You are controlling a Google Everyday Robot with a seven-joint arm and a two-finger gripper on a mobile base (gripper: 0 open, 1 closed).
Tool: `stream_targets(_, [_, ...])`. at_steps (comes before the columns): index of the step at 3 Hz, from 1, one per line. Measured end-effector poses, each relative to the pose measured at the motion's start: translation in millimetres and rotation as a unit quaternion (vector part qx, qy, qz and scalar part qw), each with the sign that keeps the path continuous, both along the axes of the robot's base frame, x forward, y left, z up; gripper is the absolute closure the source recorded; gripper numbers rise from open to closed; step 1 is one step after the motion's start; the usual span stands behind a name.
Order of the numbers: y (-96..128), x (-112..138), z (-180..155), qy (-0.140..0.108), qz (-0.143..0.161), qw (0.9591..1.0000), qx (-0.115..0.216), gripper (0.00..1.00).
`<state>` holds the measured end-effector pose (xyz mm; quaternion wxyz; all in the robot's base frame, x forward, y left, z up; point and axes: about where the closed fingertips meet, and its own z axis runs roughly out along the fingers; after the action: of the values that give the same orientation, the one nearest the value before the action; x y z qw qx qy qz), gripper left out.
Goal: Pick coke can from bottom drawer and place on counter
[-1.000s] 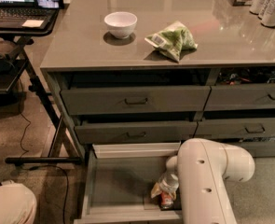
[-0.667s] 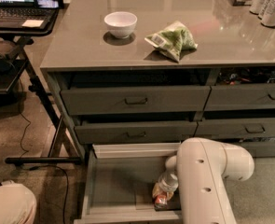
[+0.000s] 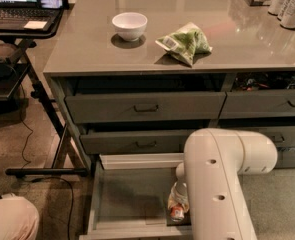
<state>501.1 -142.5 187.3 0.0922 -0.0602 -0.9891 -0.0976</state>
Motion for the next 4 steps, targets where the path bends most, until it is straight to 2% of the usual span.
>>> stream_targets(2, [-34,-36,119,-0.005,0.007,0.9995,-0.030,1.00])
stream_targets(3, [-45,-31,179,0.002,0.028,0.9982,-0.052,1.00])
stream_targets(4, [-52,-31,240,0.028,0.060,0.9944,-0.082,1.00])
